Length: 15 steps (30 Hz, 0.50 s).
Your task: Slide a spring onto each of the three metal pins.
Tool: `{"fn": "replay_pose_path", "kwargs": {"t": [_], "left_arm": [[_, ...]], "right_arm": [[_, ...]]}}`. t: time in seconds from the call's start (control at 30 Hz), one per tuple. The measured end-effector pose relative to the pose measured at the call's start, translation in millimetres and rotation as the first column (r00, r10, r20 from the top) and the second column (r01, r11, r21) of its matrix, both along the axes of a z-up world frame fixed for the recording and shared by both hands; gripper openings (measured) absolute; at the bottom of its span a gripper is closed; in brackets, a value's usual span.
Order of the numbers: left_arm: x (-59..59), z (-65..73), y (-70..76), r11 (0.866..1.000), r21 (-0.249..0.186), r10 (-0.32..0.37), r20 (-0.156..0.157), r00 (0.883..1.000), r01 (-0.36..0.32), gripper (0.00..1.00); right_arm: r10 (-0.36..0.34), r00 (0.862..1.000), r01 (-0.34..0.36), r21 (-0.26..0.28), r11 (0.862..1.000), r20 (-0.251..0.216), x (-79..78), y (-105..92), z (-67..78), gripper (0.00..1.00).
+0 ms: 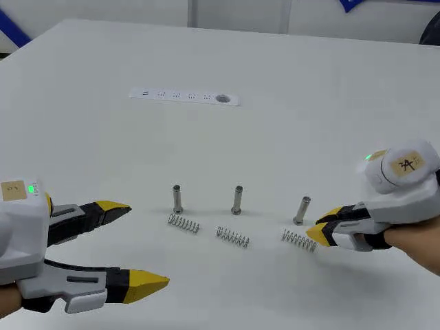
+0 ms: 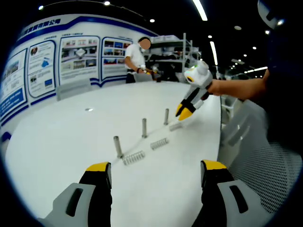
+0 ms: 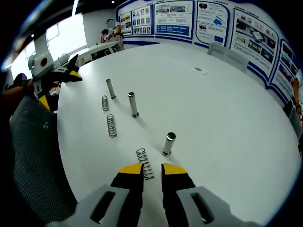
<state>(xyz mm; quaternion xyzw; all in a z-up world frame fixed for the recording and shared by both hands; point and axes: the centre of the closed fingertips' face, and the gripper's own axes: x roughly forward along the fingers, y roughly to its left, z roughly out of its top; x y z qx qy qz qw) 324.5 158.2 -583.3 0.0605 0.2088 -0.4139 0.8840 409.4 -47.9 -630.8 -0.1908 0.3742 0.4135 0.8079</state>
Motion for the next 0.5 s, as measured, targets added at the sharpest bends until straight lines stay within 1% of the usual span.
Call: {"fn": "replay_pose_path", "kwargs": {"t": [0.4, 0.5], "left_arm": [[0.1, 1.1, -1.0, 1.0, -0.008, -0.001, 0.003, 1.0, 0.001, 0.78], [-0.2, 1.4, -1.5, 1.0, -0.01, -0.003, 0.004, 1.0, 0.003, 0.78]], "right_arm": [[0.074, 0.997, -0.075, -0.006, 0.997, -0.015, -13.1, 16.8, 1.8, 0.16], [0.096, 0.995, -0.096, -0.016, 0.995, -0.02, -15.6, 20.3, -0.3, 0.16]]}}
